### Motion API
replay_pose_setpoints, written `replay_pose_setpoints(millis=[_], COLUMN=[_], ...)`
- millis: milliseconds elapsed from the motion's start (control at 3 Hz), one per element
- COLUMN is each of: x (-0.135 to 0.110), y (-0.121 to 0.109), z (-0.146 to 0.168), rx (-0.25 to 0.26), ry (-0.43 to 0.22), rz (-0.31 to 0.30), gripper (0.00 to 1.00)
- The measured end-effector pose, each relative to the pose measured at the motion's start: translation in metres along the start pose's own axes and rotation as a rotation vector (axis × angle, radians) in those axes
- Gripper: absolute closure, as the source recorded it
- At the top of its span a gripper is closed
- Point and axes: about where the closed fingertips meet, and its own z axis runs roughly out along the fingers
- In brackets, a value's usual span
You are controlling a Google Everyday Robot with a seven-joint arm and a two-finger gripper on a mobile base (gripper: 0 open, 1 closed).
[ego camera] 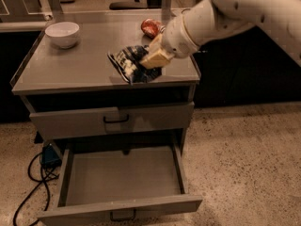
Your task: Pick blue chip bag from middle drawer and place on counter
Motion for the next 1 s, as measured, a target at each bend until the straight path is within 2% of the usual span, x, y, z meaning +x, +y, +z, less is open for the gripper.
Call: replay_pose_setpoints(millis=[333,667,1000], x=[-0.059,-0.089,-0.074], y=[-0.028,-0.053,-0.085], z=[-0.015,0.002,0.064], rx=[0.008,-0.016,-0.049], ry=[0.013,0.023,0.046], rz=[-0.09,-0.132,-0.114], gripper=[1.0,1.0,1.0])
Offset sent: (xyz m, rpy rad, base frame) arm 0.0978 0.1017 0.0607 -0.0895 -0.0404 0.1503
